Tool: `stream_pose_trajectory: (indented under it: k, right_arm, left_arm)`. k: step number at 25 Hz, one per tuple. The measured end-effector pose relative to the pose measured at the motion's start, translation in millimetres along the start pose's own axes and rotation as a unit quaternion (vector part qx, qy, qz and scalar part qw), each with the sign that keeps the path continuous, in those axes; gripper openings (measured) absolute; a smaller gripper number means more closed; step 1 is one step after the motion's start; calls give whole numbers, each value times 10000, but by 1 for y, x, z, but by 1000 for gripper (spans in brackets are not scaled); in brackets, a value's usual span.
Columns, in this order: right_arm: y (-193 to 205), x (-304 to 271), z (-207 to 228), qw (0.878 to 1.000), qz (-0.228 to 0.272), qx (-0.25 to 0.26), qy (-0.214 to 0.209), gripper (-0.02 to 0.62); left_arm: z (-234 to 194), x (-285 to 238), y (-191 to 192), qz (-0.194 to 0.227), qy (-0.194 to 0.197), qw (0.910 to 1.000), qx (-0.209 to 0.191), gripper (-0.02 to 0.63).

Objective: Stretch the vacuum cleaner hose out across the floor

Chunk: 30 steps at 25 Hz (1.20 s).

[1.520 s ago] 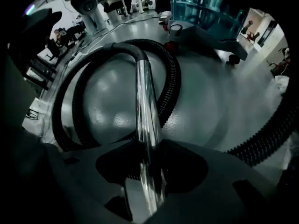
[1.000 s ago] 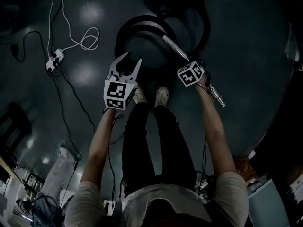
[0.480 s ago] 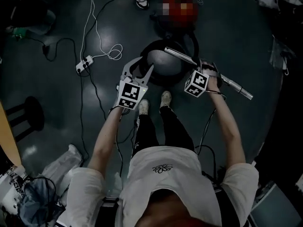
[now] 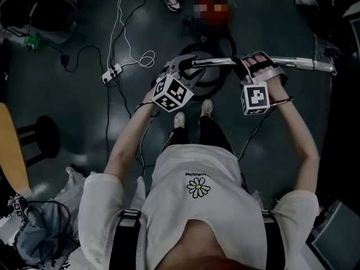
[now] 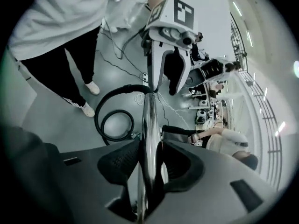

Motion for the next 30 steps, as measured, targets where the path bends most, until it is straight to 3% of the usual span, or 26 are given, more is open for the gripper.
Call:
stream_pose_trajectory:
  k: [6, 9, 14, 18, 20, 25, 30]
  right_arm:
    - [-27, 62, -3, 9980, 26, 574, 280, 172]
    - [-40, 93, -14, 9946, 201, 832, 593, 172]
    - [-59, 147, -33, 9826, 344, 1619, 847, 172]
    - [-57, 166, -45, 9706, 205, 2202, 950, 172]
    - [-53, 171, -54, 9697, 234, 2251, 918, 172]
    - [-53, 187, -58, 9764, 322, 1945, 885, 178]
    - [-45, 205, -38, 9722, 412, 1771, 1473, 256]
  left_arm:
    - [30, 37, -30, 235, 408, 9981, -404, 179]
    - [57, 41, -43, 294, 416, 9966, -652, 179]
    - [96, 42, -84, 626, 320, 9953, -663, 179]
    - [119, 34, -91, 359, 455, 9958, -706, 176]
    - [131, 34, -94, 341, 542, 9969, -463, 120]
    - [141, 43, -105, 319, 290, 9987, -288, 117]
    - [131, 42, -121, 374, 176, 9988, -273, 117]
Point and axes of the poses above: the fingertips, and each gripper's own axes: x backward along the fingers, z to its right, y out of its underside, the point moved 1 cm from there along x, backward along the fingers, and after that the axes turned 11 degrees about -y, right-handed, at the moved point
